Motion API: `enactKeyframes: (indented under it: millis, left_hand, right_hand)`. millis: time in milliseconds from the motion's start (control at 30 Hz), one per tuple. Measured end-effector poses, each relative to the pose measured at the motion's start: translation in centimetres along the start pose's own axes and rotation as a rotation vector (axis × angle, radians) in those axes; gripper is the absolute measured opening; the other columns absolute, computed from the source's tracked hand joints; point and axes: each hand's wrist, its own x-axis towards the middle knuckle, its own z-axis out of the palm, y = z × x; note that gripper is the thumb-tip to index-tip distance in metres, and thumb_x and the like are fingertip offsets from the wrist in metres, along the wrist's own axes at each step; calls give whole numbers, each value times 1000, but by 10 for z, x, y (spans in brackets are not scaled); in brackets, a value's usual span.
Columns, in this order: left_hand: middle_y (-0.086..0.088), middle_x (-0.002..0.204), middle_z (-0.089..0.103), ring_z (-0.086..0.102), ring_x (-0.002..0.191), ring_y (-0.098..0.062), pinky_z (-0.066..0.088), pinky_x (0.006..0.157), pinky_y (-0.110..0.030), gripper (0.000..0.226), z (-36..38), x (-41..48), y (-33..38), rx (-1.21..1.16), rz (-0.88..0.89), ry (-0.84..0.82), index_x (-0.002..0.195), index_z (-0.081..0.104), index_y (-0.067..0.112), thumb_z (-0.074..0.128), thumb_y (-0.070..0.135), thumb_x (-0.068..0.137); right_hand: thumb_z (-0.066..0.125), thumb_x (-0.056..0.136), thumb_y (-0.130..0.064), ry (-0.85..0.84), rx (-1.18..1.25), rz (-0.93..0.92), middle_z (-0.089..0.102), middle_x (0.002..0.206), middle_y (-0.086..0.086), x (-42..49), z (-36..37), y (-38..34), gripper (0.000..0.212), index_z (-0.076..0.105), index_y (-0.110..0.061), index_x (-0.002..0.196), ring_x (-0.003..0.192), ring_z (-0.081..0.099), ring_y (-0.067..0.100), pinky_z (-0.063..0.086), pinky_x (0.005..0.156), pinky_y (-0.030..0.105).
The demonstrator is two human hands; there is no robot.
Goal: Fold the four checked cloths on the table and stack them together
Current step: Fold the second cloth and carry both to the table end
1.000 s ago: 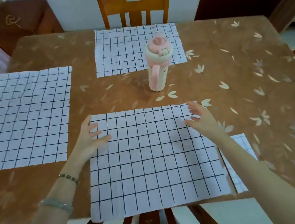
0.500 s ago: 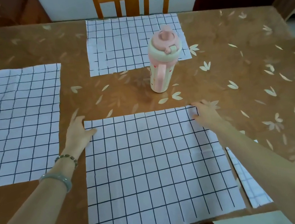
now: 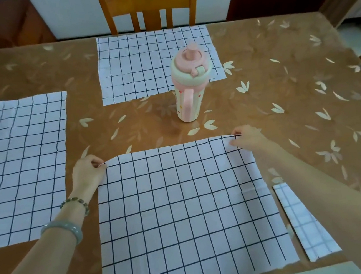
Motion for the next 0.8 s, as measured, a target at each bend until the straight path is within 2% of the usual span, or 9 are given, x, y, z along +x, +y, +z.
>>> enactKeyframes:
  millis: [67,167,367,467,533,600,667,733,800]
  left_hand:
    - [-11,128,61,59,95,-23,44,76,-31,6,-5,1,1,-33,37,46,80,65,19,67,15,84]
    - [-8,109,67,57,86,-18,44,78,-31,2,-18,-1,7,-114,37,112,87,63,15,63,17,88]
    - [-3,92,66,67,79,-18,48,68,-27,3,-54,-7,19,-240,102,112,92,62,17,62,20,91]
    - [-3,93,66,68,82,-15,49,71,-22,9,-75,-24,25,-324,165,94,98,63,21,59,15,93]
    - [-4,91,68,69,83,-12,53,79,-26,19,-89,-36,26,-386,191,88,92,65,31,59,13,93]
    - [7,82,70,70,77,-5,55,81,-24,31,-101,-53,23,-434,217,65,81,69,37,62,9,91]
    - [16,75,69,66,71,2,52,78,-16,40,-113,-73,17,-424,233,34,75,70,42,65,5,88]
    - [18,71,67,60,67,4,47,72,-8,34,-122,-97,13,-360,232,-16,76,70,38,68,6,86]
    - [21,72,67,57,66,2,45,65,-8,28,-124,-119,2,-306,233,-71,77,69,35,71,8,83]
  right_hand:
    - [60,84,-11,18,30,-6,61,84,4,-3,-4,-1,3,63,-13,84,82,55,19,35,52,17]
    - [61,83,-14,73,72,-21,68,86,6,-6,-10,-1,8,62,-19,77,89,62,22,37,53,15]
    - [71,78,-17,215,100,-14,59,77,9,-16,-28,-5,21,59,1,76,76,52,24,36,57,28]
    - [72,78,-15,285,162,-39,49,61,4,-27,-39,-8,26,53,-5,63,62,43,21,29,51,28]
    - [71,79,-12,323,243,-67,51,61,-3,-40,-45,-10,15,61,-11,68,61,45,16,34,52,24]
    - [71,79,-9,349,292,-110,56,65,-7,-60,-49,-8,3,67,-10,80,61,48,10,37,56,13]
    - [69,79,-8,339,305,-129,59,68,-7,-80,-48,1,5,69,-11,82,63,51,9,37,59,10]
    - [68,79,-4,331,299,-145,63,71,-8,-99,-41,16,13,70,-16,80,66,54,7,40,60,15]
    - [67,79,1,308,292,-138,65,73,-4,-119,-29,33,21,69,-20,79,65,57,4,41,58,11]
